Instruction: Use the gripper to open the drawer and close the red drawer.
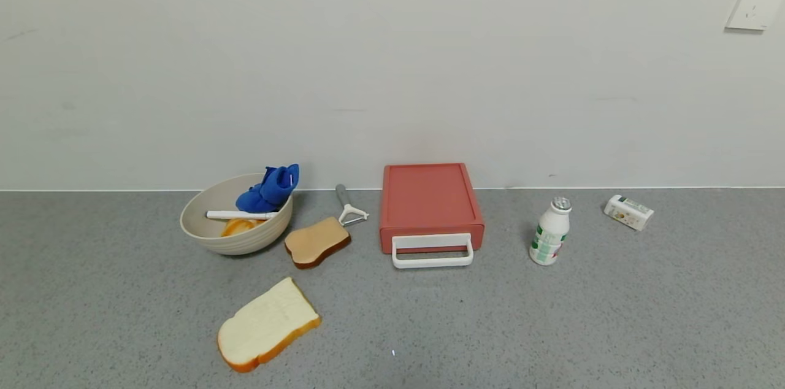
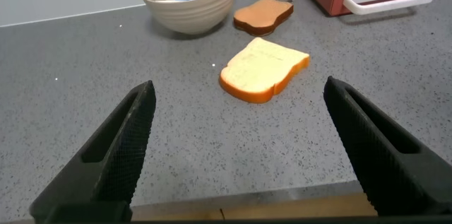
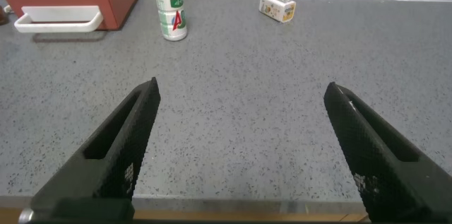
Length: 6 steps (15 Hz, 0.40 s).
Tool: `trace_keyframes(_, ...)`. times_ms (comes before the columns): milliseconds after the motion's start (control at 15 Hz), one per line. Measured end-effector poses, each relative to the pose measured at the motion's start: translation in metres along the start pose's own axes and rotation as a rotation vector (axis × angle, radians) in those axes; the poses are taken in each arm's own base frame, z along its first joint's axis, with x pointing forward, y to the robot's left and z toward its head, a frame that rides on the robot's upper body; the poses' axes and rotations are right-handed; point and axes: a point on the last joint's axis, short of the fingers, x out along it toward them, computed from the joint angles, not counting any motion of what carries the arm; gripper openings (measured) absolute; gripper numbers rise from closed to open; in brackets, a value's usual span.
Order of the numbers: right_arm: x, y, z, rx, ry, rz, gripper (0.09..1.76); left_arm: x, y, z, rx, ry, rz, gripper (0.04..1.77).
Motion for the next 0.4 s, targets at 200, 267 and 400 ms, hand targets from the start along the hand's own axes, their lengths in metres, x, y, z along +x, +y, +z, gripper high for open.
trace_keyframes(200, 0.0, 0.0, 0.0, 0.0, 0.0, 0.0, 1.71, 0.0, 0.0, 0.0, -0.001, 0.0, 0.002, 1.72)
trace_keyframes(267, 0.0, 0.0, 0.0, 0.0, 0.0, 0.0, 1.71, 0.0, 0.0, 0.0, -0.001, 0.0, 0.001, 1.72)
trace_keyframes(400, 0.0, 0.0, 0.0, 0.0, 0.0, 0.0, 1.71, 0.0, 0.0, 0.0, 0.0, 0.0, 0.0, 1.72)
